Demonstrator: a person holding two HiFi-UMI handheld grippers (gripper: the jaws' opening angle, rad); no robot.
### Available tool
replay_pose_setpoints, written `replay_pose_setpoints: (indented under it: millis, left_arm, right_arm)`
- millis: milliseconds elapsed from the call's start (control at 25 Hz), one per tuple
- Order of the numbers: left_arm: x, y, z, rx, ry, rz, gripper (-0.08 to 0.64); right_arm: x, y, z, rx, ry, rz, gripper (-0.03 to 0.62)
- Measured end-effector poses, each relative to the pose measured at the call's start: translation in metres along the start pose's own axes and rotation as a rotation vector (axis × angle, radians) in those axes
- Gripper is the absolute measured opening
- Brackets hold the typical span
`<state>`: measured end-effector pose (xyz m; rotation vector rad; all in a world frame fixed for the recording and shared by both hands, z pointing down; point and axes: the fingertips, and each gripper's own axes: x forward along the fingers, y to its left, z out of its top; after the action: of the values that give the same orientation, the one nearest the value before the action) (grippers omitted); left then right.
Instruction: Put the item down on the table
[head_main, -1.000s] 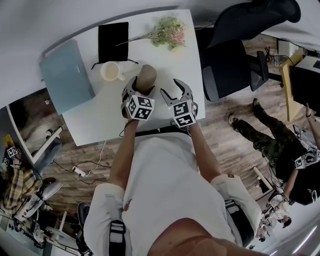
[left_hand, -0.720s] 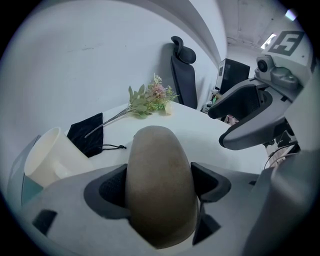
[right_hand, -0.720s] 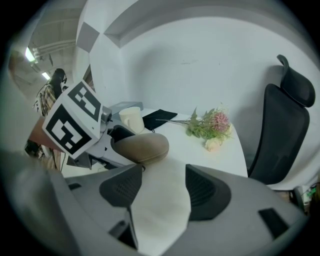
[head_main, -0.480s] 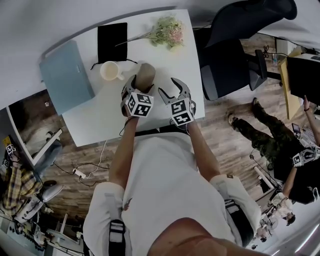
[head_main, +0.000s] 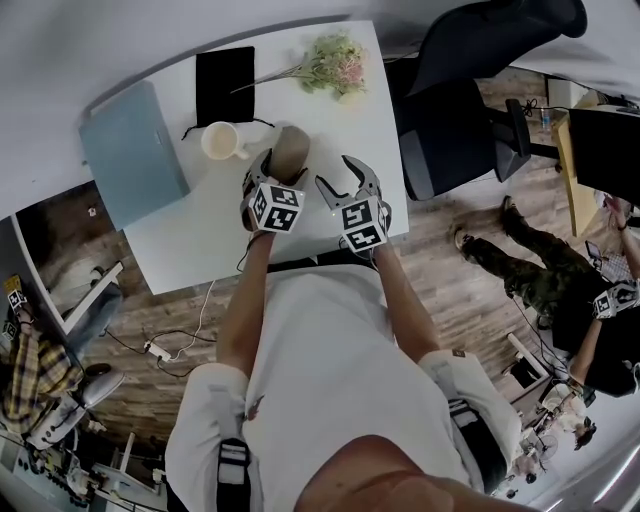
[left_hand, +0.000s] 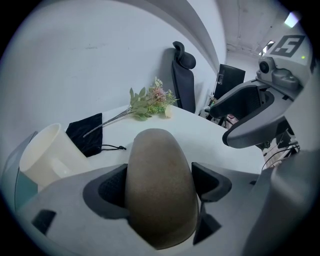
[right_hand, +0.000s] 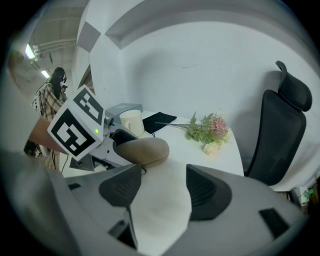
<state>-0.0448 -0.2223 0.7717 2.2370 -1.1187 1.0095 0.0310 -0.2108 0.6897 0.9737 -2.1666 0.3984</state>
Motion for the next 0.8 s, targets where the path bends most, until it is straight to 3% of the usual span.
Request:
replay_pose_setpoints:
  millis: [480,800]
  left_arm:
    - [-0.015,0.001,-0.006,-0.041,-0.047,-0.005,0.411]
    - [-0.055,0.005,-0.001,-0.06,-0.162,0.026,0.376]
  right_arm:
    - [-0.013,0.016,0.002,-0.008,0.0,-0.032,0.285]
    - [-0.03,0.024,0.004,-0.009,-0.024,-0.097,0.284]
